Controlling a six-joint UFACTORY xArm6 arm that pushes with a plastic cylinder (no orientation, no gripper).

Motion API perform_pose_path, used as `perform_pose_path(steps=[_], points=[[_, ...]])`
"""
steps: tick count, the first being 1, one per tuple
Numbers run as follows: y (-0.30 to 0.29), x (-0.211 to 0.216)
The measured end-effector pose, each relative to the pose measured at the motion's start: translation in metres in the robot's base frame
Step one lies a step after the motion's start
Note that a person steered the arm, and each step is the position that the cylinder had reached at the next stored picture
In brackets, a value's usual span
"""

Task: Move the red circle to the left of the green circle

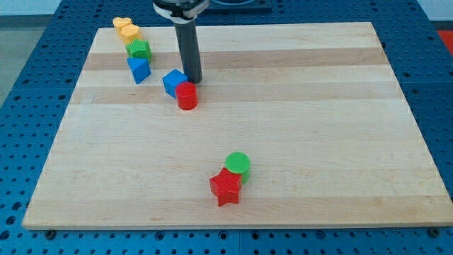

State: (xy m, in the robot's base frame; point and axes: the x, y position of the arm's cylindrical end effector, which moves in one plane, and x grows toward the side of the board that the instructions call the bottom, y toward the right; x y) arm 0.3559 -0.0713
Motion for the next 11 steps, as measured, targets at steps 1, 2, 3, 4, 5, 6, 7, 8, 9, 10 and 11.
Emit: perform_pose_path(steps=[1,2,3,4,5,6,7,8,9,10,11], points=[[0.029,0.010],[0.015,0.014],[-0.017,0.016],[-0.039,0.042],[-0.045,0.076],[-0.045,0.109],[-0.045,0.132],[-0.040,0.145],[-0.044,0.159],[-0.048,0.176],[-0.060,0.185]])
